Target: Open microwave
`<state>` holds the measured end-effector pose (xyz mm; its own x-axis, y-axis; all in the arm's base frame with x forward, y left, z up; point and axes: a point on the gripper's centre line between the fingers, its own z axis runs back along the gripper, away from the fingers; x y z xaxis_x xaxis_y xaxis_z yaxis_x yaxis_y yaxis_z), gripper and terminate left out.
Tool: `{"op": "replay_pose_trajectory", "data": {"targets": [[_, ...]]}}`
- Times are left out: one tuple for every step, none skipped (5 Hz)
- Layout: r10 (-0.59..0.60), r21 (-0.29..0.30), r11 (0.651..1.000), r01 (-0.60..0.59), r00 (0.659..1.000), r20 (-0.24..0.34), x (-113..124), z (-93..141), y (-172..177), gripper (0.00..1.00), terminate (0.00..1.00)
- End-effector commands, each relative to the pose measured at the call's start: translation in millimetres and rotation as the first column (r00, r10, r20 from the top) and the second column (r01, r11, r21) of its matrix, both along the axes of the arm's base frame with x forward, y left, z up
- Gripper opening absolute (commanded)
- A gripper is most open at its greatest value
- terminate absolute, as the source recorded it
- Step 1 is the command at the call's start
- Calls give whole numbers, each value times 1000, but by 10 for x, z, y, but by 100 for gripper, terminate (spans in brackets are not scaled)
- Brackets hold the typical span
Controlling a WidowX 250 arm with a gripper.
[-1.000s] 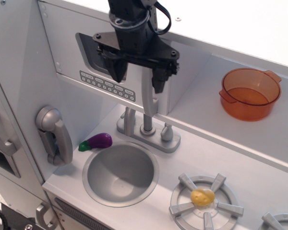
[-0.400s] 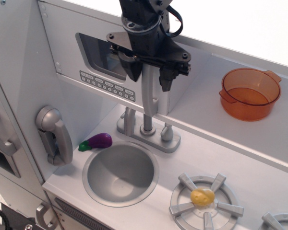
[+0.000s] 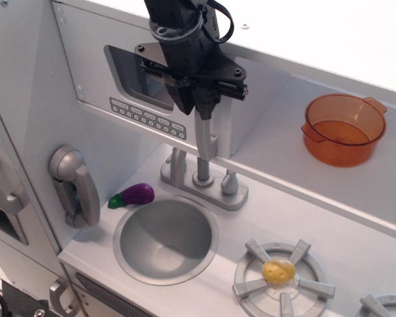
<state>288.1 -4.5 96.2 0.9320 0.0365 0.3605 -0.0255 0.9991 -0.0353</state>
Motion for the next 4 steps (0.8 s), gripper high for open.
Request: {"op": "replay_pose_trajectory", "data": {"targets": [[-73,36,997,71,996,47,-292,128,103,0,0],[-93,57,994,93,996,-15,-504,174,154,0,0],[-125,54,989,141,965,-230,-629,262,25,100,0],[-148,16,987,160,941,-305,-556,333,-357,100,0]]}}
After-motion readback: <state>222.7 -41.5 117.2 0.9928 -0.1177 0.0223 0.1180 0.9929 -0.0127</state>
